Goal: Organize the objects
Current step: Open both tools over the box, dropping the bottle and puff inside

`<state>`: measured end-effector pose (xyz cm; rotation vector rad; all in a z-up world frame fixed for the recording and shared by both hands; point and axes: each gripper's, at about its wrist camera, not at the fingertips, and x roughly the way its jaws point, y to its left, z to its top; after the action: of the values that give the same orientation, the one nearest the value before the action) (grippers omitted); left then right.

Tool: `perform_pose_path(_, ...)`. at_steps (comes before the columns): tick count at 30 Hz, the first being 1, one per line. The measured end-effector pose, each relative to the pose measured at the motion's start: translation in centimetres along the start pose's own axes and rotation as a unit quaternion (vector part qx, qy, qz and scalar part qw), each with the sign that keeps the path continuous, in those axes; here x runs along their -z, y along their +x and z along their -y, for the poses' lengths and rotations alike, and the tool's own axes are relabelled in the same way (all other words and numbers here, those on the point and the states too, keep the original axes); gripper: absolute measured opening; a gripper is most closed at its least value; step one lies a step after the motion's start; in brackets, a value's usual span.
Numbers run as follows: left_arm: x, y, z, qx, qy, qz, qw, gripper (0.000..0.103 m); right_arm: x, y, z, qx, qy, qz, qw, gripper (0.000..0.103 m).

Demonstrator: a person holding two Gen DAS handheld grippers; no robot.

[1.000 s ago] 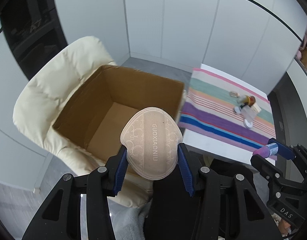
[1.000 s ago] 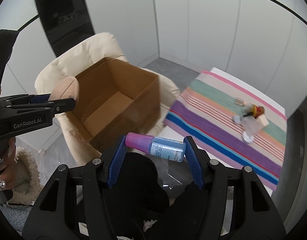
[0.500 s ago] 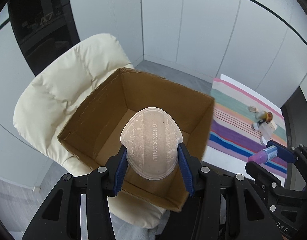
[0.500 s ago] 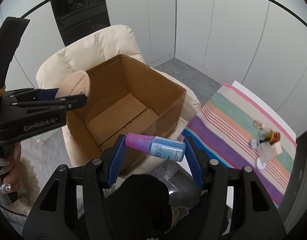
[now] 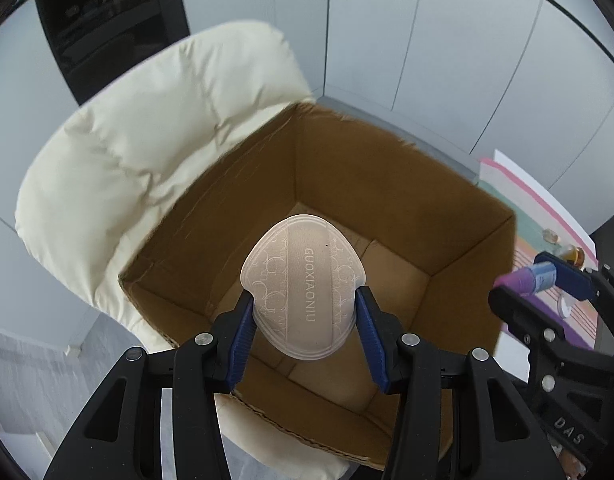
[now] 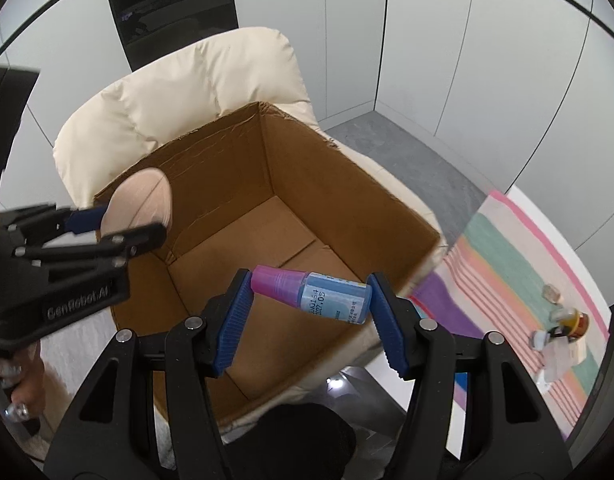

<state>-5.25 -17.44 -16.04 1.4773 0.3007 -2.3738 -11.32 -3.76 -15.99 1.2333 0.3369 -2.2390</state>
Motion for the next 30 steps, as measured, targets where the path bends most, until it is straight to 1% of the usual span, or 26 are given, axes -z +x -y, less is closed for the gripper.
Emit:
perform_pose_path(1,0.0,0.3,-0.3,-0.001,-0.004,-0.004,1.0,0.058,-0.1,0.6,-0.2,-0.004,0.002,-0.002,1.0,0.061)
perform_pose_path(2,0.0,0.6,-0.7,-0.001,-0.01,-0.011,0.9999,0.065,-0.2,1.0,-0.3,-0.008,0.004,0.0,1.0,0.064)
perform_pose_path(3,-0.1,1.0,-1.0,0.0,-0.018,-0.02,0.9996,0.068,-0.2,1.3,-0.5,-0.009,0.004,0.0,1.0,0.082)
perform_pose_path(5,-0.1,1.4,-1.7,0.012,-0.037,-0.036,0.9986,0.07,-0.3,1.8,-0.7,0.001,0.003,-0.002,1.0,0.103)
perform_pose_path(6,-0.1,1.5,-2.0,0.017,-0.045,-0.04,0.998,0.072,-0.3,1.8,-0.8,0.011,-0.001,0.008,1.0,0.103)
perform_pose_path(8,0.0,1.5,-2.5,0.018,-0.053,-0.04,0.9976,0.074,-0.4,1.9,-0.9,0.017,-0.007,0.01,1.0,0.103)
perform_pose_path(13,0.0,1.0,-2.5,0.011,-0.049,-0.028,0.9983,0.081,-0.3,2.4,-0.3,0.004,0.008,0.0,1.0,0.103)
perform_pose_path(17,0.0,0.6,-2.2,0.005,-0.04,-0.022,0.9989,0.082,-0.2,2.4,0.3,0.003,0.02,-0.003,1.0,0.103)
perform_pose_path(20,0.0,0.5,-2.4,0.007,-0.038,-0.025,0.9989,0.082,0.0,2.2,0.4,0.004,0.023,-0.004,1.0,0.103)
perform_pose_path(23,0.2,0.0,-2.7,0.009,-0.043,-0.025,0.9987,0.082,0.1,1.9,0.3,0.005,0.022,-0.002,1.0,0.103)
perform_pose_path(25,0.2,-0.4,-2.9,0.01,-0.047,-0.02,0.9986,0.085,0.3,1.6,0.3,0.004,0.025,0.001,1.0,0.103)
perform_pose_path(30,0.4,-0.9,-2.3,-0.016,-0.029,-0.012,0.9994,0.086,0.5,0.1,0.7,0.008,0.041,0.012,0.999,0.103)
